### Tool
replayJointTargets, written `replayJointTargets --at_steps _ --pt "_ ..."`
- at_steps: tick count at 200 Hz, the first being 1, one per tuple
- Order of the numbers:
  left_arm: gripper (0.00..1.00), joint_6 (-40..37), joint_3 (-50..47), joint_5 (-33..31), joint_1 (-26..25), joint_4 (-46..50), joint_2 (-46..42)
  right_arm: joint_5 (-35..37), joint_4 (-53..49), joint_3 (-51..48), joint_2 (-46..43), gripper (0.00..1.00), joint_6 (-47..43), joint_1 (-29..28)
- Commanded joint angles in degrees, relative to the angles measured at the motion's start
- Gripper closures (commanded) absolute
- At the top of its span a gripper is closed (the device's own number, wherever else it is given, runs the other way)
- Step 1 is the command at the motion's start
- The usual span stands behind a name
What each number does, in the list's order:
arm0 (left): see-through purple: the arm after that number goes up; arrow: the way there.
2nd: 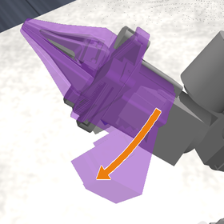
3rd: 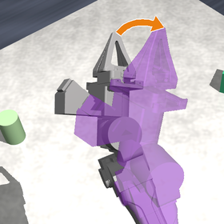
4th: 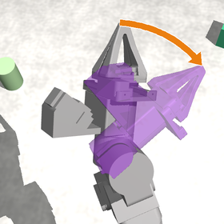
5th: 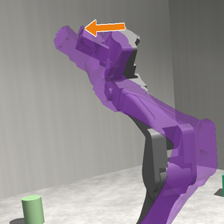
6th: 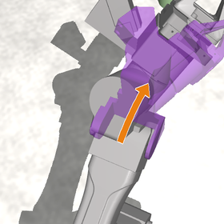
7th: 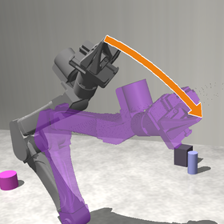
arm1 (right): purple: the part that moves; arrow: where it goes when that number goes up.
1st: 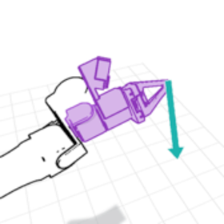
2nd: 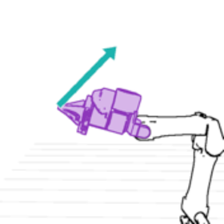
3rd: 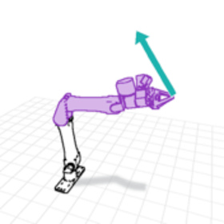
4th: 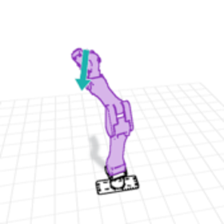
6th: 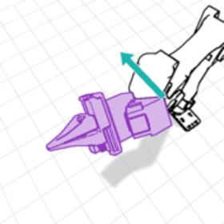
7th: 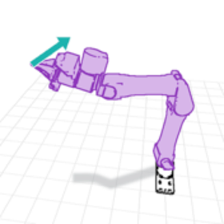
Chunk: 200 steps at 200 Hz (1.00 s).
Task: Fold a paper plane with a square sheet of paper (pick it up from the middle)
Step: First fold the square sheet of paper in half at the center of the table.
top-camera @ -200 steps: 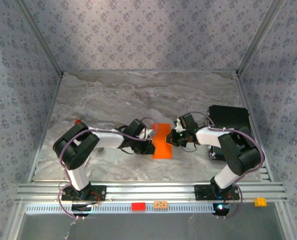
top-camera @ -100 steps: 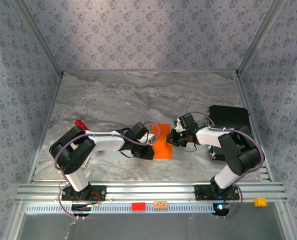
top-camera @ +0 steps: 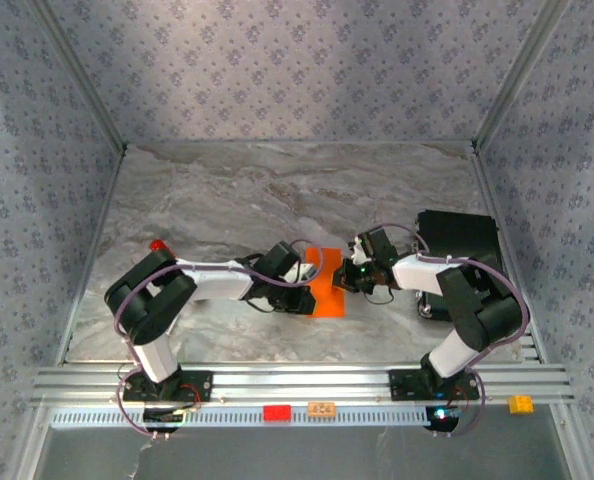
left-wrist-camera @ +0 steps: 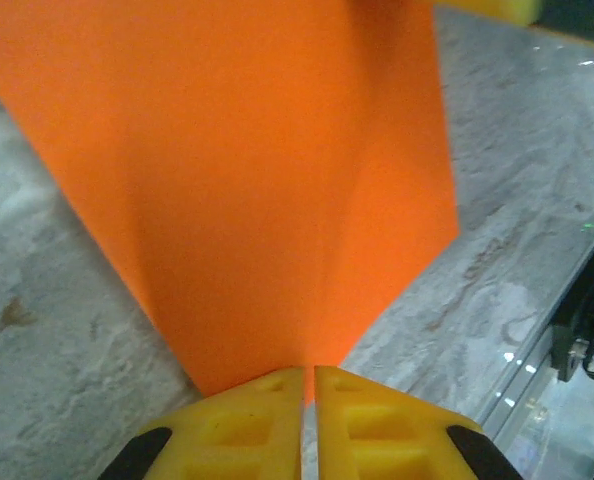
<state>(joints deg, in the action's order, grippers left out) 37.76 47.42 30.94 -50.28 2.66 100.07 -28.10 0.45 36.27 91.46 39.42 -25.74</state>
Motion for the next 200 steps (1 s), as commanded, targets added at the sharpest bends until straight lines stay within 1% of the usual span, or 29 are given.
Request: replayJointTargets --at_steps 1,40,65,96,117,131,157,200 --pt "0.90 -0.4 -0.5 2.0 0.1 0.9 0.6 6.1 -7.4 -2.9 1.7 1.00 -0.2 0.7" --pt "0.89 1.0 -5.8 2.5 0.0 -1.4 -2.5 6.0 -7.7 -2.9 1.4 1.00 -0.6 1.0" --pt "0.89 2.6 -5.9 3.4 0.2 -3.3 -5.7 5.6 -7.7 -2.5 1.5 1.00 -0.9 1.1" --pt "0.89 8.4 -4.2 4.5 2.9 -11.6 -7.9 5.4 -8.5 -2.0 1.4 1.00 -1.3 1.1" --pt "0.89 8.1 -0.2 5.7 5.4 -11.8 -5.2 5.6 -8.5 -2.0 1.2 1.00 -1.2 1.2" --pt "0.90 7.3 2.4 5.1 6.6 -10.3 -2.6 5.5 -8.4 -2.1 1.3 1.00 -1.1 1.2" --pt "0.89 7.2 5.2 5.1 8.7 -11.4 2.1 5.4 -8.0 -2.3 1.5 1.00 -0.9 1.2" --pt "0.89 6.9 6.9 6.9 9.1 -12.0 7.8 5.2 -8.2 -2.1 1.6 1.00 -1.0 1.1"
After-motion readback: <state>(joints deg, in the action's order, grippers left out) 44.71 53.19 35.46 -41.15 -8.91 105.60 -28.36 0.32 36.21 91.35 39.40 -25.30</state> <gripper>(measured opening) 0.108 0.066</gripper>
